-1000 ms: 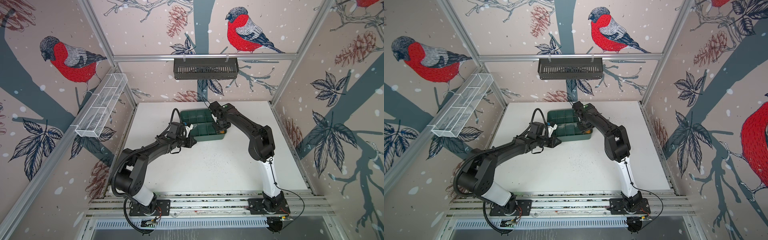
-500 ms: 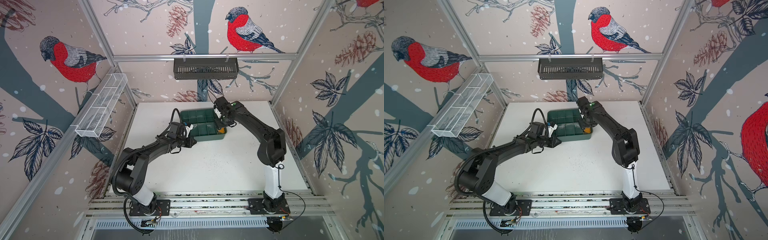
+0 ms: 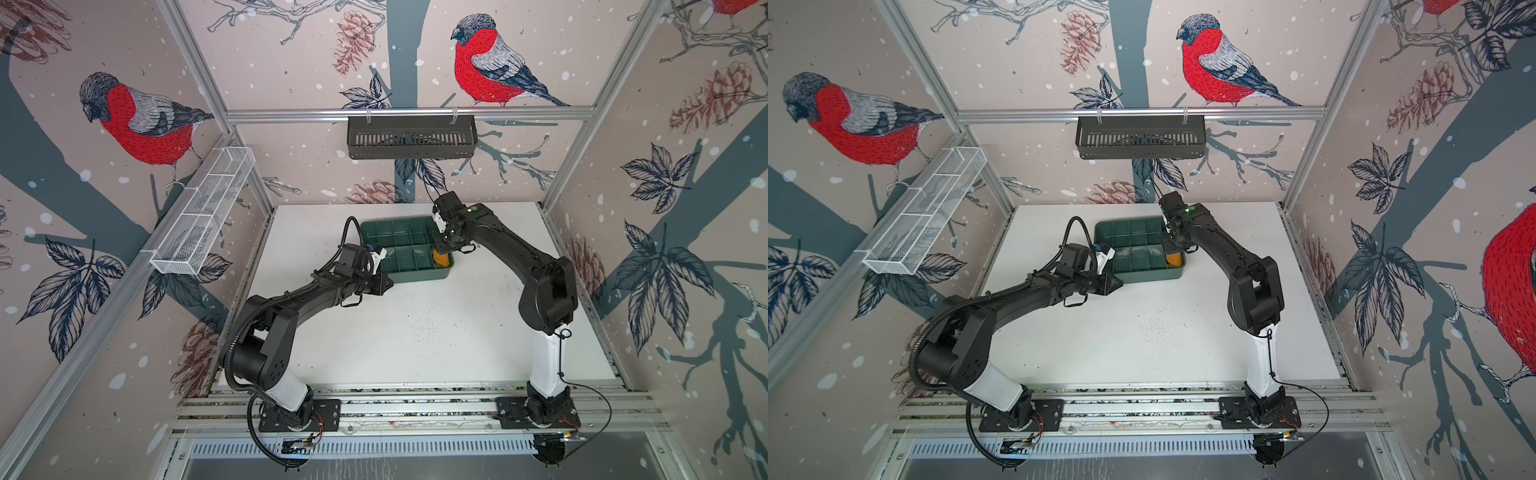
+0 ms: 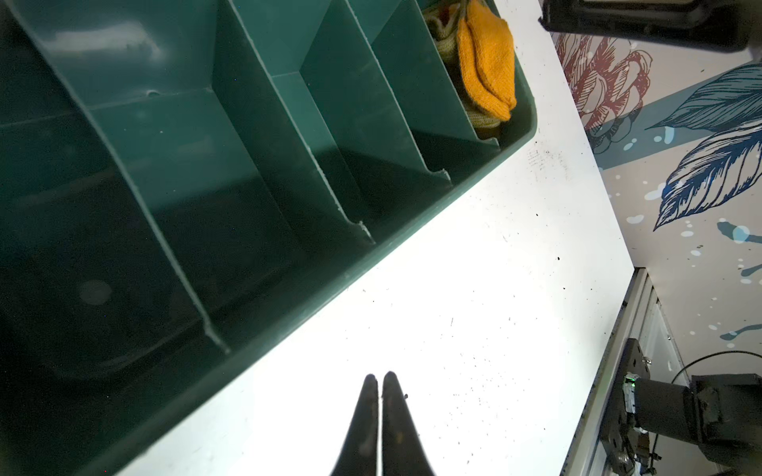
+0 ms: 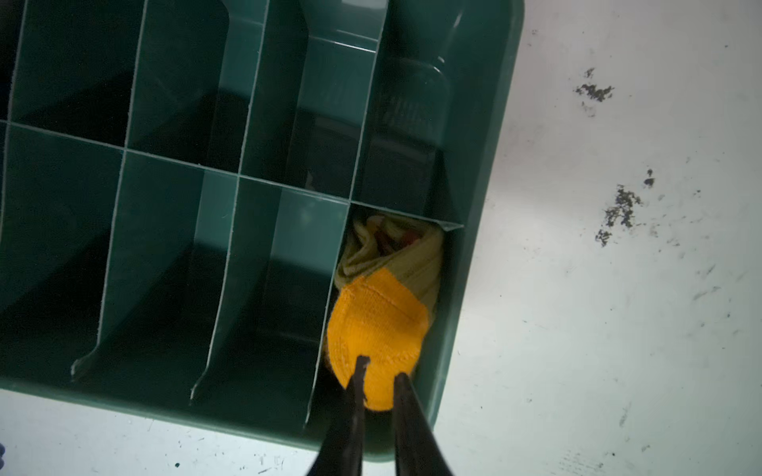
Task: Roll the socks
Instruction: 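Push the roll down into the compartment with the right gripper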
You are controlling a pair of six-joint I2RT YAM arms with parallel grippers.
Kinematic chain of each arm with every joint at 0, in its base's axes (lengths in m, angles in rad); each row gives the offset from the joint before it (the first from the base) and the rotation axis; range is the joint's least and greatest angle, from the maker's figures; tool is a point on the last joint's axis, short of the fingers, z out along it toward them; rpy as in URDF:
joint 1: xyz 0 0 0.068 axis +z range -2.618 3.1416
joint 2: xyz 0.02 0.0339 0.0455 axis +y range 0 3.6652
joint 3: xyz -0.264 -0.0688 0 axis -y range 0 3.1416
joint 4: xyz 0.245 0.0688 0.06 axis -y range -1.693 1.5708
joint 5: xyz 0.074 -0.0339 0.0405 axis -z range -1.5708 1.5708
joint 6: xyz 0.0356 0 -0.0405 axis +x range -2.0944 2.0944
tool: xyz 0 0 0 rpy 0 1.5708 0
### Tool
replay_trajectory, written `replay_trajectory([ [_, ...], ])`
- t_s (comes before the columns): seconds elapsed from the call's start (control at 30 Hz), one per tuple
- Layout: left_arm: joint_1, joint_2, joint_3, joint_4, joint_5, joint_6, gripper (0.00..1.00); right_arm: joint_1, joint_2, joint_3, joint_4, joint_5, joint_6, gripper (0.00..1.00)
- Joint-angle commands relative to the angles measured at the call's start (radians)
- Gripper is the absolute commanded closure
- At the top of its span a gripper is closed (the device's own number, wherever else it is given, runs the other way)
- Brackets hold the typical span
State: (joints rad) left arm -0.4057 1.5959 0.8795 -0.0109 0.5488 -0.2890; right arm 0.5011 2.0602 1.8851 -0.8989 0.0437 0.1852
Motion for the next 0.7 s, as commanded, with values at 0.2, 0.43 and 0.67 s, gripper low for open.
replay_trajectory([
  [0.2,0.004,0.001,0.007,0.009,0.007,0.011,0.92,0.0,0.022,-0.026,0.033,-0.01,0.029,0.84],
  [0.43,0.004,-0.003,0.007,0.008,0.005,0.012,0.92,0.002,0.046,-0.029,0.043,-0.011,0.031,0.85],
  [0.67,0.004,-0.008,0.009,0.006,0.004,0.013,0.92,0.008,0.081,-0.029,0.05,-0.018,0.031,0.85],
])
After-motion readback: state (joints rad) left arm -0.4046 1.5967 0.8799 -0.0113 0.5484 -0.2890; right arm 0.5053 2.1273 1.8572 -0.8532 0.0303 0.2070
